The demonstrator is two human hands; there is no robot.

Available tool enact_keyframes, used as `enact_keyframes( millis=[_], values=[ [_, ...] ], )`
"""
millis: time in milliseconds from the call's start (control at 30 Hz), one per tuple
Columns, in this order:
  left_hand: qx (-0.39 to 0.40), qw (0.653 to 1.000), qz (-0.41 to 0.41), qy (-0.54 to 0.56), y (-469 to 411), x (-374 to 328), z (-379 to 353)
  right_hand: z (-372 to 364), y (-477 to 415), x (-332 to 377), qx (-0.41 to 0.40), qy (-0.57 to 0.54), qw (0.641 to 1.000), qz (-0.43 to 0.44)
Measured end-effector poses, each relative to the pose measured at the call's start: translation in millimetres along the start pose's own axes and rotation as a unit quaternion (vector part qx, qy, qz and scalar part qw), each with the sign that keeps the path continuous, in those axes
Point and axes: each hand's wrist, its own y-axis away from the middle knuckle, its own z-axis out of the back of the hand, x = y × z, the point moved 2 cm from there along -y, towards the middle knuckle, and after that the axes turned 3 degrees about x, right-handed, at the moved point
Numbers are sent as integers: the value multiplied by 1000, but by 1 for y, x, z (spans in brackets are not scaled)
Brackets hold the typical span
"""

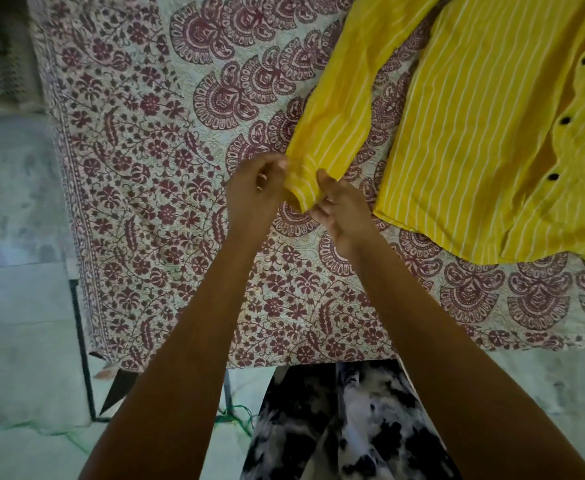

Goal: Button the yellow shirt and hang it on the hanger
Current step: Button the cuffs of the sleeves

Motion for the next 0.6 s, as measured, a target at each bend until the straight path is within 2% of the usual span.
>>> enact_keyframes(
  millis=[67,133,167,233,300,367,500,600],
  values=[
    [17,997,73,27,-8,7,3,-1,-4,0,30,-2,999,14],
    [112,966,177,150,-10,10,-2,-2,-3,-1,70,-3,997,14],
    [132,952,197,195,-12,10,-2,-3,-3,-4,83,0,997,9],
    [85,957,177,216,-16,14,2,-4,-1,-9,85,17,996,7],
    [-13,972,147,182,-22,20,12,-11,-1,-13,51,59,996,31],
    [-77,979,141,129,-25,29,24,-23,-3,-17,8,95,994,58],
    [-127,988,79,-40,-35,41,43,-51,-18,-30,-105,202,969,101],
    [-154,981,25,-112,-47,42,54,-61,-23,-35,-130,288,937,147]
  ],
)
